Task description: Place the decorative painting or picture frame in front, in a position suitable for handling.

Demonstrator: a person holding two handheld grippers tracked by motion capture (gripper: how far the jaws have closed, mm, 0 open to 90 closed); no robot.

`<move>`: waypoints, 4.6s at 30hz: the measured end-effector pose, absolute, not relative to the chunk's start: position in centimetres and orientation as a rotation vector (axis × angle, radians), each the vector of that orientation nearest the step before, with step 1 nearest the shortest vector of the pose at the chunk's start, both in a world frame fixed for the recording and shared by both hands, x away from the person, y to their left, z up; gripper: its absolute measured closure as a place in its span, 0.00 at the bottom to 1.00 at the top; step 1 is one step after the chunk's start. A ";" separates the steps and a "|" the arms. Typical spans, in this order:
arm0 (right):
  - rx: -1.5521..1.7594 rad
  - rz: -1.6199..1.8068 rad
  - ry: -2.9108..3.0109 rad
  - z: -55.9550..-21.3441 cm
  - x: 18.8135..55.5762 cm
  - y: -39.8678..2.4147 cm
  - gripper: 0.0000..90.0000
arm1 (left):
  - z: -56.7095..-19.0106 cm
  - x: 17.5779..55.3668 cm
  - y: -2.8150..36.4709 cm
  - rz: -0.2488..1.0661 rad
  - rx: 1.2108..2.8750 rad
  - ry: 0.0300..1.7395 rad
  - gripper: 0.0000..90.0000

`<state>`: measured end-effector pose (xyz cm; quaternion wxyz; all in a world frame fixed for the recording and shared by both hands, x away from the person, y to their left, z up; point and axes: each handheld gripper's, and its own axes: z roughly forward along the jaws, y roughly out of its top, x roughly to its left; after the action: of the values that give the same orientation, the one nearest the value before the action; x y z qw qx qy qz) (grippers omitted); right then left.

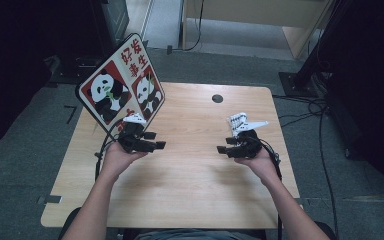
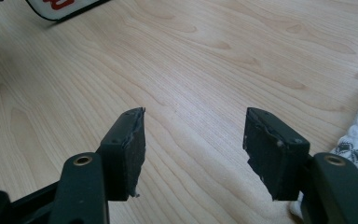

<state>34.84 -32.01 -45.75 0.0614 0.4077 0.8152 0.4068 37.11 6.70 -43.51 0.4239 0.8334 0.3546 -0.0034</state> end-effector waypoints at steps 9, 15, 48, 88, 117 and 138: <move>1.243 1.224 2.466 -45.8 34.9 -32.1 0.45 | -43.5 37.1 6.7 -0.020 2.087 0.884 0.39; 1.240 1.207 2.470 -45.8 34.9 -32.2 0.45 | -43.5 37.1 6.7 -0.020 2.090 0.887 0.39; 1.241 1.184 2.482 -45.9 34.9 -32.4 0.45 | -43.6 37.1 6.6 -0.040 2.105 0.882 0.39; 1.195 1.175 2.526 -45.8 35.6 -31.6 0.45 | -43.3 35.9 8.0 -0.032 2.088 0.906 0.39; 1.168 1.180 2.557 -45.7 36.9 -30.4 0.45 | -41.7 33.5 13.0 0.001 2.006 0.994 0.40; 1.182 1.170 2.542 -45.6 36.7 -30.8 0.45 | -40.5 32.3 18.7 0.039 1.922 1.099 0.42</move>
<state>36.74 -30.77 -45.64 0.0518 0.3886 0.8356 0.3847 32.35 18.67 -40.53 0.4473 0.7763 0.4439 0.0159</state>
